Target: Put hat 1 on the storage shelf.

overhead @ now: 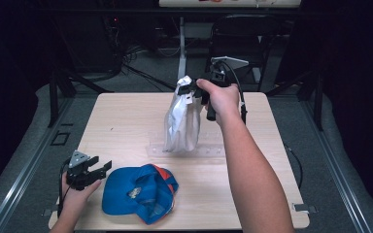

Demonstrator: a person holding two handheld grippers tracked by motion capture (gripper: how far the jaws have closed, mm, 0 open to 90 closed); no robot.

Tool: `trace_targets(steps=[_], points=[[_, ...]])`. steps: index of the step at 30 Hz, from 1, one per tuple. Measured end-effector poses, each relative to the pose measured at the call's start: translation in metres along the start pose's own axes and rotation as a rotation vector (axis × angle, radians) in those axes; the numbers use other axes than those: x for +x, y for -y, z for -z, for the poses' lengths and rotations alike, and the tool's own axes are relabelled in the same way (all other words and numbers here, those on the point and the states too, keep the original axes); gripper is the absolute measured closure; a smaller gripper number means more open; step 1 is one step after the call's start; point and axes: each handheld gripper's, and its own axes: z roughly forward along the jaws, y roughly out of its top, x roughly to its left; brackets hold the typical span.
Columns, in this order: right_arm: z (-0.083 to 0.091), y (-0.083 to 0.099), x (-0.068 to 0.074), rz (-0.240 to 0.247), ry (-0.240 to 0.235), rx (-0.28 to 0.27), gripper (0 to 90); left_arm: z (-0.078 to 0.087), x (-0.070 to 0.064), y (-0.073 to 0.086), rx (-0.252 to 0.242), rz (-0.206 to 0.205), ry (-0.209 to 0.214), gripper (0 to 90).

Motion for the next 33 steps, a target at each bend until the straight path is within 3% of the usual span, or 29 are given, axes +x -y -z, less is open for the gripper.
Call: trace_targets(steps=[7,17,19,20,24,26,27,28,31,32,33], points=[[-0.007,-0.006,-0.005,-0.016,0.006,-0.006,79.6,0.007,-0.003,0.001,-0.009,-0.002,0.009,40.4],[-0.023,-0.011,-0.006,-0.030,0.000,-0.034,79.4,0.017,-0.021,-0.009,-0.043,-0.050,0.053,40.5],[-0.026,-0.012,-0.005,-0.025,-0.002,-0.033,79.2,0.017,-0.028,-0.013,-0.067,-0.061,0.060,40.6],[-0.027,-0.011,-0.005,-0.023,-0.002,-0.032,79.2,0.019,-0.037,-0.019,-0.079,-0.079,0.083,41.5],[-0.029,-0.009,-0.004,-0.016,-0.005,-0.032,79.2,0.018,-0.053,-0.031,-0.080,-0.118,0.119,43.5],[-0.030,-0.008,-0.002,-0.010,-0.017,-0.030,79.2,0.012,-0.072,-0.044,-0.083,-0.174,0.135,44.0],[-0.030,-0.008,-0.002,-0.010,-0.017,-0.030,79.2,0.012,-0.072,-0.044,-0.083,-0.174,0.135,44.0],[-0.031,-0.007,0.000,-0.007,-0.023,-0.028,79.2,0.007,-0.083,-0.051,-0.079,-0.192,0.146,44.0],[-0.035,-0.006,0.002,-0.001,-0.021,-0.026,79.1,0.003,-0.094,-0.056,-0.078,-0.215,0.155,44.7],[-0.039,-0.006,0.004,-0.001,-0.032,-0.029,79.0,-0.004,-0.106,-0.061,-0.079,-0.243,0.166,45.0],[-0.039,-0.006,0.004,-0.001,-0.032,-0.029,79.0,-0.004,-0.106,-0.061,-0.079,-0.243,0.166,45.4]])
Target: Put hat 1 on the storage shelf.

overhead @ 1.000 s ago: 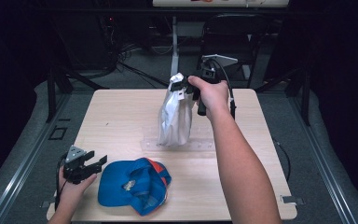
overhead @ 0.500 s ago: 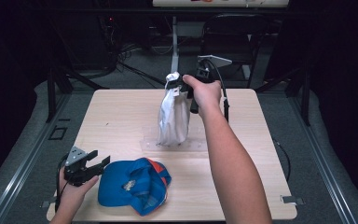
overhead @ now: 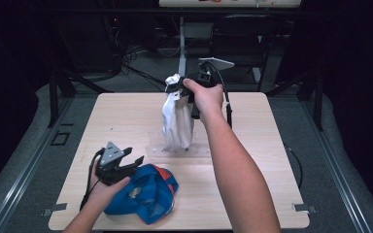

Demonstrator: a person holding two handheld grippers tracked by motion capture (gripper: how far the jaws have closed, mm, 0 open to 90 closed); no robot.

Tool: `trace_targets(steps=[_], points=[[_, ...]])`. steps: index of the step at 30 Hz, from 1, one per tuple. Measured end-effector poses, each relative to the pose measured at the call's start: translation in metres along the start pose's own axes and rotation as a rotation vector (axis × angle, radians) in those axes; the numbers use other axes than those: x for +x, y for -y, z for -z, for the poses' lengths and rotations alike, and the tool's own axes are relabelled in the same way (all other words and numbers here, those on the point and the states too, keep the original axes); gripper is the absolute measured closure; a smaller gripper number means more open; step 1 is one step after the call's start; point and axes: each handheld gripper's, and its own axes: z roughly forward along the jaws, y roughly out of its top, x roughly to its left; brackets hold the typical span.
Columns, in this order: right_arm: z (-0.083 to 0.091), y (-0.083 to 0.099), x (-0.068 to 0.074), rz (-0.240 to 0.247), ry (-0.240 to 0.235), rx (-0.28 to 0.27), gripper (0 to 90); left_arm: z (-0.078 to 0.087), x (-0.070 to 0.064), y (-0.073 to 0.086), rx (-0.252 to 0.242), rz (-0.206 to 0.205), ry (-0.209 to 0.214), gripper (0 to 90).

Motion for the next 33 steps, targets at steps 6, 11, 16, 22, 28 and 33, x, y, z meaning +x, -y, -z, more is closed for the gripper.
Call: trace_targets(steps=[6,11,16,22,28,33], points=[[-0.007,-0.002,0.000,-0.001,-0.012,-0.014,79.0,-0.023,-0.023,-0.015,0.024,-0.049,0.025,48.5],[-0.016,-0.003,-0.001,0.001,-0.029,0.005,78.8,-0.036,-0.031,-0.020,0.031,-0.051,0.029,50.2],[-0.028,0.003,0.006,0.029,-0.063,0.044,78.7,-0.040,-0.031,-0.021,0.026,-0.049,0.025,55.6],[-0.031,0.007,0.009,0.046,-0.055,0.054,78.5,-0.047,-0.032,-0.025,0.029,-0.059,0.040,68.6],[-0.026,0.009,0.009,0.057,-0.043,0.058,78.1,-0.046,-0.034,-0.025,0.035,-0.091,0.013,81.2],[-0.014,0.010,0.002,0.073,-0.019,0.057,77.8,-0.043,-0.031,-0.022,0.018,-0.080,0.006,82.1]])
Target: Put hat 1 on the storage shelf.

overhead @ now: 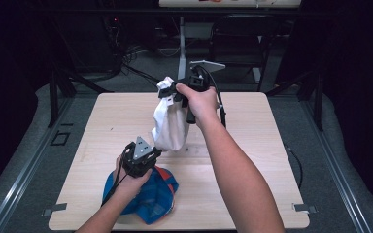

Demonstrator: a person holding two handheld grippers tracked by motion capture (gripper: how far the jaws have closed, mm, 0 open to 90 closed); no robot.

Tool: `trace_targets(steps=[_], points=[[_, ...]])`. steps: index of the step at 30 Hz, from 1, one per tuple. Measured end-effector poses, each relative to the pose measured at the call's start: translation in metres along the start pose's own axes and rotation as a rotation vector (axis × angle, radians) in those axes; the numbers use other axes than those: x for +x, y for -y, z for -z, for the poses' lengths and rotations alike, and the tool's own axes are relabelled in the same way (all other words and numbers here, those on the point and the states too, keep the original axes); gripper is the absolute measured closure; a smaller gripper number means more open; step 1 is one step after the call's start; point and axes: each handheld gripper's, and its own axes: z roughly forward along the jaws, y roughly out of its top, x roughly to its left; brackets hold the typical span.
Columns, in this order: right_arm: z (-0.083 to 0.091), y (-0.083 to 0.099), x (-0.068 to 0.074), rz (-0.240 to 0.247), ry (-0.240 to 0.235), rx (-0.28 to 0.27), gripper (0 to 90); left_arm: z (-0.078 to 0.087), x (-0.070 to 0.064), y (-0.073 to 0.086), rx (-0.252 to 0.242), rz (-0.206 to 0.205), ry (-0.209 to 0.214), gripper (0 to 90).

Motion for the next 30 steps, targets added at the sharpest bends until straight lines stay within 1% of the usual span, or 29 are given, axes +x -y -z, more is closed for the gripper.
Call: trace_targets(steps=[1,2,3,4,5,6,7,8,14,17,19,20,22,23,24,26,27,28,30], points=[[0.000,0.000,0.000,0.000,0.000,0.000,77.8,0.000,0.000,0.000,0.000,0.000,0.000,82.3],[0.004,0.000,-0.005,0.002,0.007,0.003,77.4,0.001,0.001,0.001,0.001,0.004,-0.001,82.5],[0.005,0.000,-0.006,-0.004,0.011,0.002,77.4,0.001,0.001,0.002,-0.005,0.005,-0.003,82.7],[0.005,0.001,-0.008,-0.008,0.013,-0.003,77.3,0.002,0.001,0.003,-0.005,0.012,-0.019,83.3],[0.005,0.001,-0.008,-0.008,0.013,-0.003,77.3,0.002,0.001,0.003,-0.005,0.012,-0.019,83.5],[0.005,0.002,-0.013,-0.008,0.028,0.001,77.1,0.004,0.004,0.005,-0.011,0.034,-0.023,83.6],[0.005,0.002,-0.013,-0.008,0.028,0.001,77.1,0.004,0.004,0.005,-0.011,0.034,-0.023,83.7],[0.004,0.003,-0.016,-0.017,0.027,0.009,77.0,0.005,0.006,0.008,-0.015,0.050,-0.021,83.7],[0.001,0.005,-0.022,-0.015,0.037,0.022,76.4,0.004,0.006,0.013,-0.004,0.059,-0.019,83.9],[0.000,0.006,-0.023,-0.007,0.056,0.023,76.1,0.002,0.006,0.015,0.000,0.055,-0.017,84.1],[0.000,0.006,-0.024,-0.008,0.058,0.023,76.0,0.002,0.006,0.015,0.003,0.059,-0.016,84.1],[0.000,0.007,-0.025,-0.004,0.065,0.030,75.3,0.002,0.008,0.016,0.006,0.072,-0.015,84.1],[-0.001,0.008,-0.027,-0.007,0.066,0.028,74.5,0.003,0.009,0.017,0.006,0.078,-0.014,84.0],[-0.001,0.009,-0.028,0.002,0.074,0.040,74.2,0.002,0.010,0.019,0.016,0.083,-0.009,84.1],[-0.002,0.009,-0.027,0.000,0.082,0.039,74.1,-0.001,0.010,0.020,0.032,0.083,-0.005,84.0],[-0.003,0.010,-0.028,0.012,0.107,0.039,73.4,-0.006,0.009,0.022,0.086,0.066,0.003,84.2],[-0.004,0.011,-0.028,0.019,0.122,0.044,73.2,-0.006,0.007,0.024,0.070,0.063,-0.005,84.4],[-0.004,0.011,-0.028,0.026,0.130,0.053,72.9,-0.006,0.008,0.024,0.071,0.071,-0.001,84.5],[-0.002,0.012,-0.028,0.034,0.125,0.060,70.5,-0.006,0.009,0.024,0.070,0.075,-0.002,84.2]])
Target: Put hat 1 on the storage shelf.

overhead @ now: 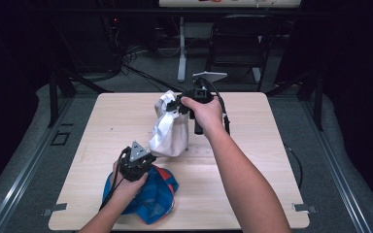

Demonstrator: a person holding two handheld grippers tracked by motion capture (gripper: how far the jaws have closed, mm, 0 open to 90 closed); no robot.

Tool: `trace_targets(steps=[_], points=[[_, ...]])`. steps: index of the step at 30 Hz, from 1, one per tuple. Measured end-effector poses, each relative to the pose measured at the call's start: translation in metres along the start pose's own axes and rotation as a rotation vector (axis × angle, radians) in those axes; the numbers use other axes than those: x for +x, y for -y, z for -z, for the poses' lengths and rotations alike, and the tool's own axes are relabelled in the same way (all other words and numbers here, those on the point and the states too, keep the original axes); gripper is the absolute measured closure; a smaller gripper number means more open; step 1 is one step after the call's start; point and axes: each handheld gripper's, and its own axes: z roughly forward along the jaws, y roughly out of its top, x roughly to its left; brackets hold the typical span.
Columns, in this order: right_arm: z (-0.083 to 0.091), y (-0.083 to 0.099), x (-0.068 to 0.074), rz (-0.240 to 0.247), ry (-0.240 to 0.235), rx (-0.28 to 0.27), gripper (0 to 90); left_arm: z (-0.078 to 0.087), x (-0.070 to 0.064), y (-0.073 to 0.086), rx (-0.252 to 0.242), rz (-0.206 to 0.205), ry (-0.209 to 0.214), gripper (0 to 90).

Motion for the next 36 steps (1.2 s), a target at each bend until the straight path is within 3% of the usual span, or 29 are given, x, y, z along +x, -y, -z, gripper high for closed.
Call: trace_targets(steps=[4,7,9,11,12,13,15,17,19,21,23,25,26,27,28,31,32,36], points=[[0.005,0.002,0.001,0.022,0.008,-0.024,66.7,0.000,0.000,0.001,-0.013,0.008,-0.012,83.2],[0.017,0.004,0.001,0.053,0.012,-0.059,63.4,0.002,0.001,0.002,-0.023,0.017,-0.009,77.0],[0.031,0.009,-0.001,0.112,0.038,-0.105,60.0,0.007,0.001,0.002,-0.042,0.027,-0.001,74.1],[0.035,0.011,-0.001,0.119,0.045,-0.109,59.7,0.011,0.002,0.003,-0.053,0.036,0.015,69.5],[0.044,0.019,-0.006,0.148,0.047,-0.125,58.2,0.015,0.003,0.004,-0.057,0.048,0.027,68.1],[0.044,0.019,-0.006,0.148,0.047,-0.125,58.2,0.015,0.003,0.004,-0.057,0.048,0.027,66.7],[0.052,0.030,-0.013,0.202,0.065,-0.149,56.9,0.020,0.005,0.007,-0.059,0.053,0.038,64.2],[0.058,0.041,-0.021,0.224,0.066,-0.169,57.1,0.025,0.008,0.010,-0.059,0.057,0.038,60.8],[0.065,0.056,-0.032,0.243,0.048,-0.171,56.9,0.033,0.016,0.014,-0.053,0.077,0.044,55.9],[0.066,0.061,-0.035,0.251,0.050,-0.172,56.7,0.035,0.019,0.017,-0.056,0.087,0.041,52.9],[0.071,0.079,-0.047,0.285,0.078,-0.175,55.9,0.044,0.030,0.024,-0.046,0.098,0.015,51.1],[0.073,0.085,-0.051,0.291,0.080,-0.184,55.7,0.046,0.034,0.028,-0.051,0.112,0.000,50.4],[0.076,0.096,-0.060,0.296,0.088,-0.190,55.1,0.050,0.045,0.033,-0.043,0.152,-0.013,49.9],[0.076,0.096,-0.060,0.296,0.088,-0.190,55.1,0.050,0.045,0.033,-0.043,0.152,-0.013,48.9],[0.078,0.107,-0.068,0.312,0.119,-0.199,55.4,0.054,0.055,0.040,-0.035,0.188,-0.046,47.8],[0.077,0.118,-0.077,0.337,0.158,-0.208,55.7,0.057,0.064,0.045,-0.037,0.209,-0.056,47.3],[0.074,0.125,-0.082,0.350,0.183,-0.210,55.4,0.060,0.074,0.051,-0.037,0.255,-0.047,46.6],[0.066,0.139,-0.093,0.357,0.192,-0.221,53.0,0.064,0.087,0.059,-0.051,0.280,-0.071,46.4]])
